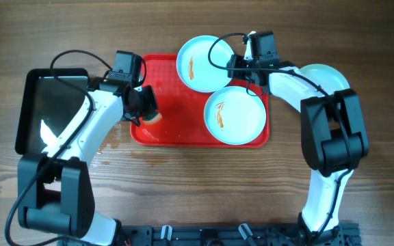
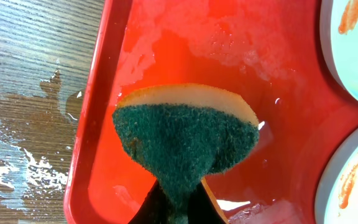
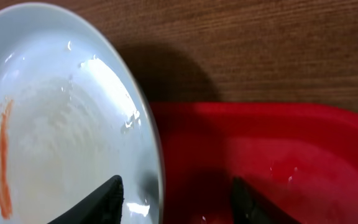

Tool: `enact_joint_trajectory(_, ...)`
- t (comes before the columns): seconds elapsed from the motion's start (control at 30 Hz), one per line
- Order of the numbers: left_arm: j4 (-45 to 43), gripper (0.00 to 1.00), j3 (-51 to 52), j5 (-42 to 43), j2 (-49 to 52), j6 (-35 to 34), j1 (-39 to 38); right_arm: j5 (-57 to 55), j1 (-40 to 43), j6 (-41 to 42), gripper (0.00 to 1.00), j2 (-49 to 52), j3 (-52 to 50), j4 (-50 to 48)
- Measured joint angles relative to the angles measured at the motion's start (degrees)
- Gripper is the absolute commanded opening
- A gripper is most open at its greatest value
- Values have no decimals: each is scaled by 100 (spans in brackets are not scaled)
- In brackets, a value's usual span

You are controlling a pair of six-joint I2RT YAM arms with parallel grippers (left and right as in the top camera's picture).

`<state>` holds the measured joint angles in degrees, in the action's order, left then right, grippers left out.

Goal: Clean dirty plates on tray and stack at the side
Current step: 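Grasp the top plate's rim with the right gripper, pull it down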

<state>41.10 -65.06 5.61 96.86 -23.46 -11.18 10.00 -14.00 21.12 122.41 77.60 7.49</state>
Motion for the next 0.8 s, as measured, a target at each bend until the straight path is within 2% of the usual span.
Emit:
enact_joint_trajectory(0.03,0,4,0,13,0,0,0,-2,0,4,49,20,2,-83)
enact_joint_trajectory(0.1,-2,4,0,31,0,0,0,-2,0,46,33,48,2,-162)
enact_joint_trajectory(0.27,-52,4,0,33,0,0,0,22,0,129,5,101,2,-254)
enact_joint_trajectory(0.43,-61,4,0,31,0,0,0,129,0,155,4,103,90,-125)
enact_joint_trajectory(0.6,-68,4,0,31,0,0,0,396,-26,155,4,-52,262,514)
enact_joint_trajectory(0.8,-61,4,0,33,0,33,0,581,-654,352,4,-579,551,728)
